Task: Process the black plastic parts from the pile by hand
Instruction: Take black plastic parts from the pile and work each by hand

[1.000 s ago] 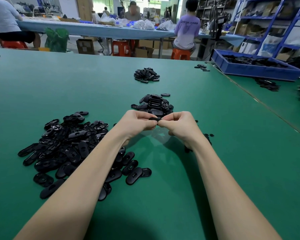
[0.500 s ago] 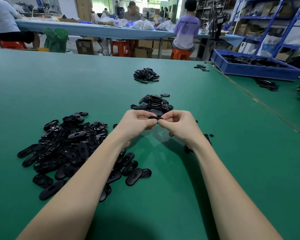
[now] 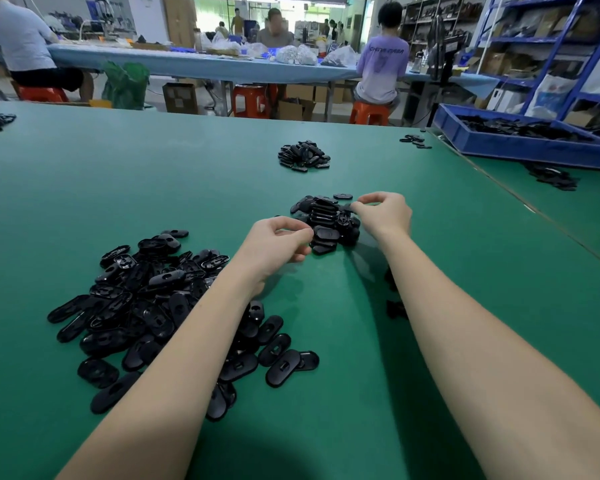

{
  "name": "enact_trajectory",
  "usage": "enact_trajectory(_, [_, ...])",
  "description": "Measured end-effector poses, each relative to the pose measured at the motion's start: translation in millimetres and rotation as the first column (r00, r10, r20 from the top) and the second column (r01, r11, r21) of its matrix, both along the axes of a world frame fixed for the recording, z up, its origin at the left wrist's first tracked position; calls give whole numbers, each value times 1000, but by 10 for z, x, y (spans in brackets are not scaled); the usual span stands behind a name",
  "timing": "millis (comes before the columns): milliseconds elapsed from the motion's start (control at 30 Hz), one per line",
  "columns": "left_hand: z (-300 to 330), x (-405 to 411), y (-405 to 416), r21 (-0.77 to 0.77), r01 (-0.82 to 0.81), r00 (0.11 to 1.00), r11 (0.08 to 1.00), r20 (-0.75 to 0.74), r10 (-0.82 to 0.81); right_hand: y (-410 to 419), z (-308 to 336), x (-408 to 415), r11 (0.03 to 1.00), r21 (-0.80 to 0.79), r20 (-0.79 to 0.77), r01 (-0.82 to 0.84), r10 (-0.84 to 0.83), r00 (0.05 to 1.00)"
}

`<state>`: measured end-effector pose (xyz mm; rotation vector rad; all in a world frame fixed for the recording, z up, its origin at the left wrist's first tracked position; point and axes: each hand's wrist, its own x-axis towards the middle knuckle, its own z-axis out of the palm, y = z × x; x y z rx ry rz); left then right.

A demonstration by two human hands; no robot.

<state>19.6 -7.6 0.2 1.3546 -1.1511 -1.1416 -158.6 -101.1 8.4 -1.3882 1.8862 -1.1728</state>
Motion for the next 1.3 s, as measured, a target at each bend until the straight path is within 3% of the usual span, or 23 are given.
enact_trajectory(133, [23, 64, -6, -7, -3, 1000, 1000, 17, 4, -168, -22, 105, 998, 37, -35, -51, 53, 998])
enact_trajectory(300, [62, 138, -6, 21, 14, 1000, 1000, 0, -14, -86, -56, 23, 998, -37, -57, -42, 40, 998])
enact_trajectory(500, [136, 245, 18, 62, 97, 986, 993, 130, -104, 435, -4, 38, 975, -112, -108, -191, 180, 978])
enact_trajectory(633, [188, 271, 28, 41, 72, 977, 997, 199, -79, 813, -60, 254, 890, 46, -222, -454, 452, 864])
enact_trajectory(733, [209, 312, 39, 27, 84, 963, 996, 256, -88, 949, -124, 435, 831, 118, -315, -543, 550, 773])
enact_trajectory(1033, [196, 493, 17, -7, 17, 954, 1000, 300, -14, 870, -206, 833, 791, 86, -606, -605, 523, 599])
enact_trajectory(1300, [157, 478, 24, -7, 29, 942, 1000, 336, -25, 846, -261, 795, 818, 3, -601, -576, 462, 652])
